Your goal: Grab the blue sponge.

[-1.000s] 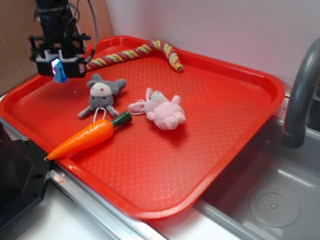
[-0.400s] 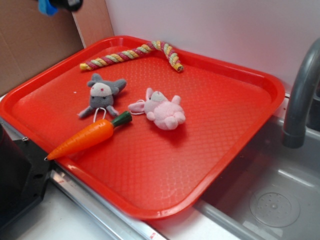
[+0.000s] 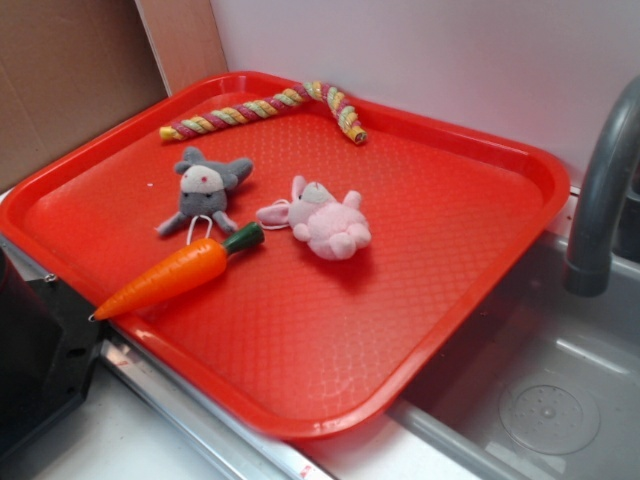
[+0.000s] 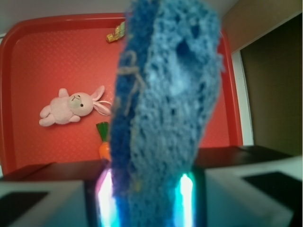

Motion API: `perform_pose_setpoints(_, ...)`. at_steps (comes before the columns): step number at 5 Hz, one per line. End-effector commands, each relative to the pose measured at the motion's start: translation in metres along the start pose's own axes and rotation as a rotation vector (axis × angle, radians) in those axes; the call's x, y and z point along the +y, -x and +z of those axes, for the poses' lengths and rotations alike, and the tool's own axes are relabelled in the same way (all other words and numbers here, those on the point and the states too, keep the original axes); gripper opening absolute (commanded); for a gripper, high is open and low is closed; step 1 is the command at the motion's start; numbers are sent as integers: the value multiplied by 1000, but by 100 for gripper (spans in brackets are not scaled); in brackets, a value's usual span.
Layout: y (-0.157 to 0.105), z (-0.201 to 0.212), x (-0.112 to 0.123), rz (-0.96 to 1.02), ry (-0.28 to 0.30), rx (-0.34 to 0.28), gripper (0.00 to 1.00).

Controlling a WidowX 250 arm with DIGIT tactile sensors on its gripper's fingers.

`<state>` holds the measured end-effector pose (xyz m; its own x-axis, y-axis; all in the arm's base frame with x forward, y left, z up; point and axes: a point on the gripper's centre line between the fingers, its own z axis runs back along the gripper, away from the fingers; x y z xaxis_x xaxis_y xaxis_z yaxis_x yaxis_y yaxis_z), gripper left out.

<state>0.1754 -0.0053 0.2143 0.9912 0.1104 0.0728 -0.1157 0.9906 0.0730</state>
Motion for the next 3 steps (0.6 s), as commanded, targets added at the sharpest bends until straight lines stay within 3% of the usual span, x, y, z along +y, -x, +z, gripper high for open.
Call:
perform_pose_setpoints(1,12,-1,10,9,11,-11,0)
perform_pose_setpoints(3,14,-2,11,13,23,-1,0)
